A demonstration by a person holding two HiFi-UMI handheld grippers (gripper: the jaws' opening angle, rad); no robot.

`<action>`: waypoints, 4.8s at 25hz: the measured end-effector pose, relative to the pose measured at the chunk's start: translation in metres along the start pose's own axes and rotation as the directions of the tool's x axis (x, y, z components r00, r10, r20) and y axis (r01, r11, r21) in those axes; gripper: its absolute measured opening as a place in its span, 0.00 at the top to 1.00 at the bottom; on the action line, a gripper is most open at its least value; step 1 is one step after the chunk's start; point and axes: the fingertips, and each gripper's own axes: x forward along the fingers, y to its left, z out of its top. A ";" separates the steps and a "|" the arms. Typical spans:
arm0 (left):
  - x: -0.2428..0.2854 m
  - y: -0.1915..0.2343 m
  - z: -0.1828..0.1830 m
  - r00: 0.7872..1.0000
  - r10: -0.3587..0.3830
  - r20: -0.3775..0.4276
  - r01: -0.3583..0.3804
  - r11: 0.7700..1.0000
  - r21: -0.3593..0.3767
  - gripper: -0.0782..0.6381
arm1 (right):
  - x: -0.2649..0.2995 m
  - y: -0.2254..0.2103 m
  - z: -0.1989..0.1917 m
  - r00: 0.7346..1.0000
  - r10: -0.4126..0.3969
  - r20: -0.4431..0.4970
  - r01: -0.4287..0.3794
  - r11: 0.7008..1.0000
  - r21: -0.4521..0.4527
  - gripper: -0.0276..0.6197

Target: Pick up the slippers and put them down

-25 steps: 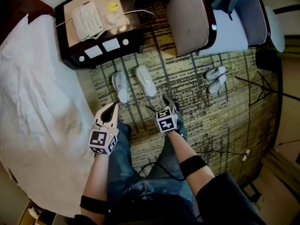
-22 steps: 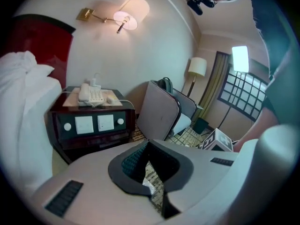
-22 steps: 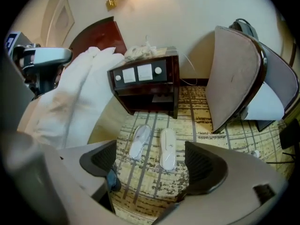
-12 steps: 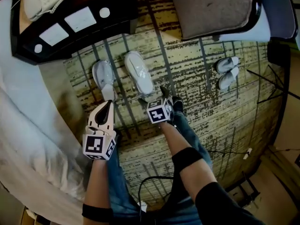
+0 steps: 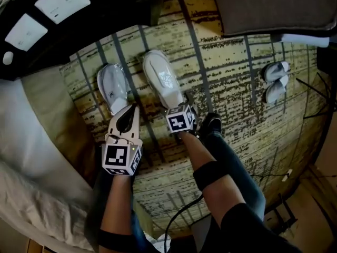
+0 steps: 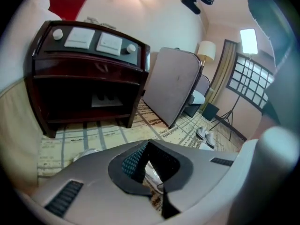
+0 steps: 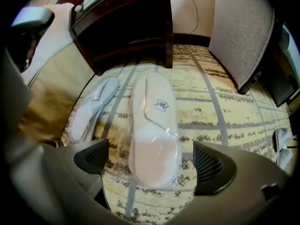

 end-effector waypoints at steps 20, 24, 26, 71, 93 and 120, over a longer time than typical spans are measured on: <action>0.049 0.023 -0.036 1.000 -0.022 0.018 0.022 1.000 0.016 0.89 | 0.075 -0.004 -0.010 0.999 -0.038 -0.014 0.039 0.999 0.023 0.22; 0.046 0.024 -0.036 1.000 -0.018 0.017 0.018 1.000 0.005 0.89 | 0.063 -0.006 -0.005 0.999 -0.033 0.011 0.033 0.999 0.004 0.26; 0.044 0.026 -0.036 1.000 -0.013 0.017 0.013 1.000 -0.002 0.89 | 0.057 -0.005 -0.001 0.999 -0.039 0.030 0.039 0.999 0.006 0.31; 0.058 0.135 0.049 0.974 0.162 0.160 -0.160 0.987 -0.025 0.89 | -0.007 0.031 0.289 0.894 0.176 0.412 -0.211 0.977 0.041 0.57; 0.057 0.185 0.060 0.950 0.216 0.226 -0.215 0.976 -0.031 0.89 | 0.010 0.031 0.400 0.842 0.065 0.535 -0.185 0.967 0.174 0.53; 0.024 0.171 0.060 0.955 0.227 0.193 -0.221 0.974 -0.051 0.89 | -0.032 0.035 0.391 0.818 -0.104 0.565 0.104 0.994 0.032 0.22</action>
